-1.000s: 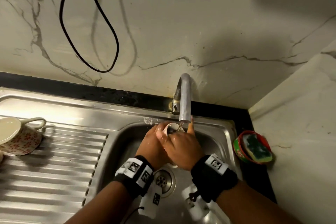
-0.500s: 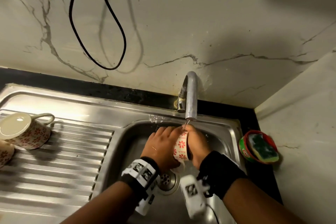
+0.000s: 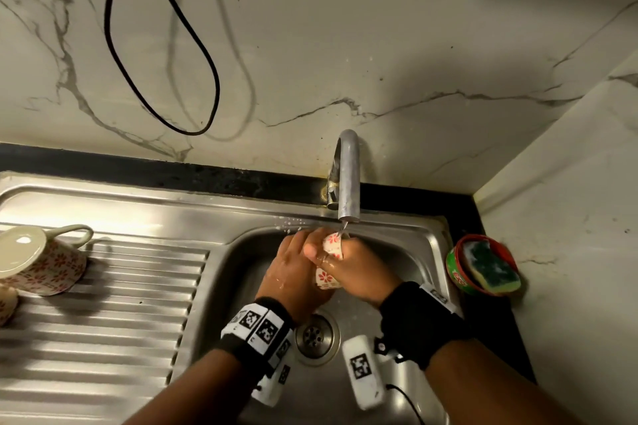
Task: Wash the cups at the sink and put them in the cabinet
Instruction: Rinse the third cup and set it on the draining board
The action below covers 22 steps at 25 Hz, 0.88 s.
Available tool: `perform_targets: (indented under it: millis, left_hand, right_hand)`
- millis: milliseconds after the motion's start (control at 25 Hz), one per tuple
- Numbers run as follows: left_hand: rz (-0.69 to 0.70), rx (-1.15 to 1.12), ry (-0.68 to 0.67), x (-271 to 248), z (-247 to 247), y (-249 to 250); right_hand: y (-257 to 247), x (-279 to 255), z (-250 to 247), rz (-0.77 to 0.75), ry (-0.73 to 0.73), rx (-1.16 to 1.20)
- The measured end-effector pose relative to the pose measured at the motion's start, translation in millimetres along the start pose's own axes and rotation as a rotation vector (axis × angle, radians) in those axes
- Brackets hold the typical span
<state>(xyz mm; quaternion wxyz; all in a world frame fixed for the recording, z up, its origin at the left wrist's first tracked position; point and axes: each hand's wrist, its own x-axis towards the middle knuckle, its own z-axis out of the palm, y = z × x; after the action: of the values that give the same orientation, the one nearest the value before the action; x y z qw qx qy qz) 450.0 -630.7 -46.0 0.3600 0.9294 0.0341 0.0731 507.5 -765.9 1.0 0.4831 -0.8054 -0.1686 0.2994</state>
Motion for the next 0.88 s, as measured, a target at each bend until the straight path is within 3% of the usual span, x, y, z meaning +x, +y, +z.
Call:
perform_targets:
  millis: [80, 160, 200, 320, 400, 480, 520, 600, 680, 800, 880]
  left_hand:
    - [0.005, -0.044, -0.069, 1, -5, -2]
    - [-0.100, -0.155, -0.217, 6, -15, -10]
    - [-0.096, -0.140, -0.250, 7, -17, -10]
    - [0.035, 0.029, -0.102, -2, -7, -6]
    - [0.031, 0.040, -0.073, -5, -4, -6]
    - [-0.065, -0.010, -0.084, -3, -8, -4]
    - [-0.108, -0.057, -0.079, -2, -9, -2]
    - [-0.195, -0.241, -0.027, -5, -10, 1]
    - [-0.203, -0.427, 0.043, -11, -5, 5]
    - [-0.122, -0.549, -0.031, -18, -1, 15]
    - [-0.060, -0.572, -0.079, -16, -2, 25]
  right_hand:
    - [5, 0, 0, -0.059, -0.016, -0.154]
    - [11, -3, -7, -0.090, -0.124, -0.416]
    - [15, -4, -10, -0.053, -0.164, -0.382]
    - [16, -5, -2, -0.019, -0.149, -0.074]
    - [11, -7, 2, -0.105, -0.127, -0.257]
    - [9, -11, 2, -0.200, -0.130, -0.543]
    - [5, -13, -1, -0.249, -0.078, -0.562]
    - [8, -16, -4, -0.400, 0.173, -0.390]
    - [18, -20, 1, -0.385, 0.393, -0.181]
    - [26, -21, 12, -0.166, 0.198, 0.432]
    - [31, -22, 8, -0.199, 0.205, 0.504]
